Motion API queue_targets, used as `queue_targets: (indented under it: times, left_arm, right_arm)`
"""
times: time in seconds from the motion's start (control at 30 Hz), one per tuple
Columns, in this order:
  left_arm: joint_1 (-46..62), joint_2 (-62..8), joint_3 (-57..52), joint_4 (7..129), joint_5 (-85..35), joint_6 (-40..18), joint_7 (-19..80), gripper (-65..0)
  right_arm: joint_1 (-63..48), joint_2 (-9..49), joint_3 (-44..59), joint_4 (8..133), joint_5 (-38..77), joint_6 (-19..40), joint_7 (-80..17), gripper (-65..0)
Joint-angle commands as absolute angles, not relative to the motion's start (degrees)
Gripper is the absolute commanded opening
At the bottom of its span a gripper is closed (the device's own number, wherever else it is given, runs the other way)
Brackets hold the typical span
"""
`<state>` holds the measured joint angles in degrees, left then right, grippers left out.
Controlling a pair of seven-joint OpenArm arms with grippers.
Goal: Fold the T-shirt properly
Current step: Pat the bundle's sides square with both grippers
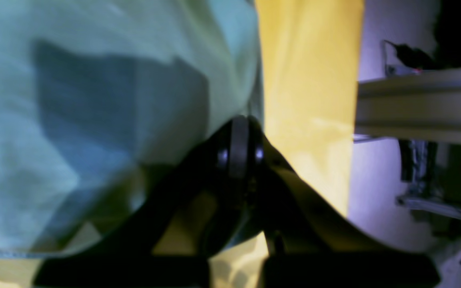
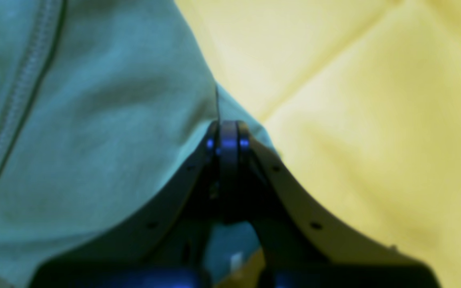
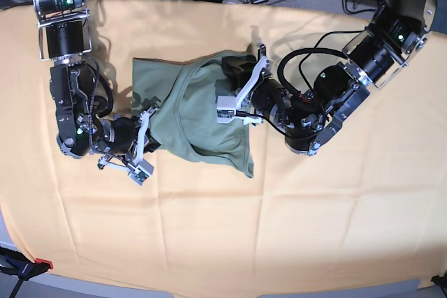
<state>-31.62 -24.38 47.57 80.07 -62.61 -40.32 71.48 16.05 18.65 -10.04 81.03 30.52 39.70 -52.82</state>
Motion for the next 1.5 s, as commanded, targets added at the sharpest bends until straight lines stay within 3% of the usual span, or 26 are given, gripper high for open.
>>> queue_targets:
  times: [0.0, 0.23, 0.47, 0.57, 1.0, 1.1, 1.23, 1.47]
  left_arm:
    - [-33.17, -24.77, 47.16, 79.94, -56.82, -40.00, 71.92, -65.0]
    - [-34.52, -24.75, 47.16, 79.46, -46.70, -40.00, 65.47, -65.0]
    - [-36.67, -24.77, 47.13, 79.35, -34.15, -40.00, 58.43, -65.0]
    - [-38.39, -24.73, 47.13, 79.37, -28.99, -36.84, 54.81, -65.0]
    - [-45.63, -23.79, 47.13, 78.08, -22.96, -31.44, 47.72, -65.0]
    - [-46.57, -23.94, 44.80, 78.11, -26.79, -31.42, 48.62, -65.0]
    - [-46.68, -24.03, 33.52, 78.11, -38.92, -31.92, 53.19, -65.0]
    - [-45.39, -24.16, 14.52, 78.08, -61.17, -39.51, 63.75, -65.0]
  right_arm:
    - [17.47, 19.62, -9.78, 81.91, 32.93, 40.00, -54.06, -65.0]
    - [16.29, 21.02, -9.76, 82.70, 43.68, 40.00, -62.59, -65.0]
    - [12.53, 21.85, -9.76, 87.66, 45.87, 40.00, -64.36, -65.0]
    - [11.05, 22.61, -9.72, 90.04, 47.35, 40.00, -65.32, -65.0]
    - [7.01, 27.99, -9.17, 95.81, 58.46, 40.00, -70.13, -65.0]
    - [7.16, 27.94, -5.50, 96.29, 58.39, 40.00, -68.49, -65.0]
    - [6.04, 27.94, 0.01, 96.27, 56.31, 40.00, -65.17, -65.0]
    - [2.57, 26.65, 1.08, 95.64, 50.52, 39.97, -61.43, -65.0]
